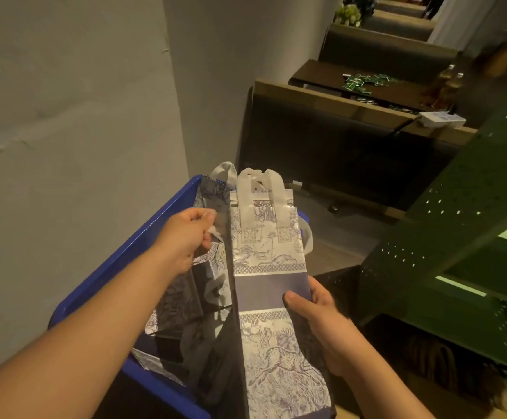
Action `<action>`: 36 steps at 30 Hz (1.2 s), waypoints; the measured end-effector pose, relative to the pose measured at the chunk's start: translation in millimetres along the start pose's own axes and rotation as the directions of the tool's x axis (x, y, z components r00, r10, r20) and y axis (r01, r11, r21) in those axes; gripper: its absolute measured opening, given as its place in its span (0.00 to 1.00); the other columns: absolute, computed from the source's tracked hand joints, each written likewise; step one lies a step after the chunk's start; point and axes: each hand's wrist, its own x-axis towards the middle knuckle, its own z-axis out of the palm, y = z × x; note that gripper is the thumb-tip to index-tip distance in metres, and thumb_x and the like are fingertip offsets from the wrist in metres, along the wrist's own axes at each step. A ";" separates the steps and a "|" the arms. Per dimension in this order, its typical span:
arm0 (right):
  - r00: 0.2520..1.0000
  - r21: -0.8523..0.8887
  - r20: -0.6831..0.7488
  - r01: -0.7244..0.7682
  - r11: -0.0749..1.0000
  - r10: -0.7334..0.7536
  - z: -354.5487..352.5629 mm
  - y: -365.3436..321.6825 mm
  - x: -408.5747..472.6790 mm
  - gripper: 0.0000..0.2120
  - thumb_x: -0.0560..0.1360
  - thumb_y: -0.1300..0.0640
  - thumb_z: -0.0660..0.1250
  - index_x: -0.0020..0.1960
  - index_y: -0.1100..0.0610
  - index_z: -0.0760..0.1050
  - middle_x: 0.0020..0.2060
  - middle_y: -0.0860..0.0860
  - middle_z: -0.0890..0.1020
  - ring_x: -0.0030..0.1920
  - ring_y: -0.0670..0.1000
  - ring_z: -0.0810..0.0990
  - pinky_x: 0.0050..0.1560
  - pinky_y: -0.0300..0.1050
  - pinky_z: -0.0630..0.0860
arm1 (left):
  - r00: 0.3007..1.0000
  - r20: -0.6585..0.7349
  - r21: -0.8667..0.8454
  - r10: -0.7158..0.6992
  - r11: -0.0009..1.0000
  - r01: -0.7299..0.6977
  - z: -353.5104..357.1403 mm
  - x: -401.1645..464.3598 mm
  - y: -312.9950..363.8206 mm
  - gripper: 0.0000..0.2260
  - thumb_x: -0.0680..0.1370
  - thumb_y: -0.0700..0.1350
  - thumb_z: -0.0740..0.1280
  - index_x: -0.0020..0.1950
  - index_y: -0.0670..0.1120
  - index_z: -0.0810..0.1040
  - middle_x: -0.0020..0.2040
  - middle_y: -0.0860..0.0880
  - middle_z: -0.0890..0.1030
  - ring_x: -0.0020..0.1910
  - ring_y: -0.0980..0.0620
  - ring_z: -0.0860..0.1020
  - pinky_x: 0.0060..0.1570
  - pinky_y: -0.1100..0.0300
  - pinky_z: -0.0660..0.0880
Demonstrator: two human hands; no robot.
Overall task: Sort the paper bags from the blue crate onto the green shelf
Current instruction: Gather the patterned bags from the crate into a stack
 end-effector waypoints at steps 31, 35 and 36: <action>0.940 0.029 -0.321 0.134 0.991 -0.117 7.8 10.3 -11.5 0.16 0.78 0.57 0.72 0.64 0.48 0.78 0.56 0.50 0.87 0.56 0.54 0.86 0.64 0.57 0.78 | 0.998 0.054 0.316 -0.030 0.949 0.011 8.0 -8.5 -76.2 0.10 0.85 0.50 0.62 0.59 0.47 0.80 0.44 0.49 0.82 0.39 0.52 0.79 0.43 0.54 0.76; 0.911 -0.006 -0.396 0.124 0.992 -0.116 2.5 12.3 -11.3 0.11 0.78 0.58 0.72 0.59 0.48 0.80 0.53 0.51 0.87 0.56 0.57 0.84 0.63 0.60 0.77 | 0.998 0.023 0.821 0.058 0.569 -0.052 -31.8 26.7 -108.4 0.21 0.81 0.51 0.67 0.73 0.47 0.74 0.69 0.44 0.76 0.66 0.42 0.76 0.65 0.46 0.75; 0.907 -0.008 -0.405 0.124 0.992 -0.117 1.2 12.7 -11.2 0.10 0.78 0.59 0.71 0.57 0.49 0.80 0.52 0.51 0.87 0.56 0.58 0.84 0.61 0.59 0.77 | 0.998 0.060 0.883 0.029 0.465 -0.066 -39.3 32.3 -116.8 0.28 0.79 0.54 0.70 0.78 0.47 0.69 0.75 0.43 0.71 0.73 0.41 0.71 0.70 0.44 0.71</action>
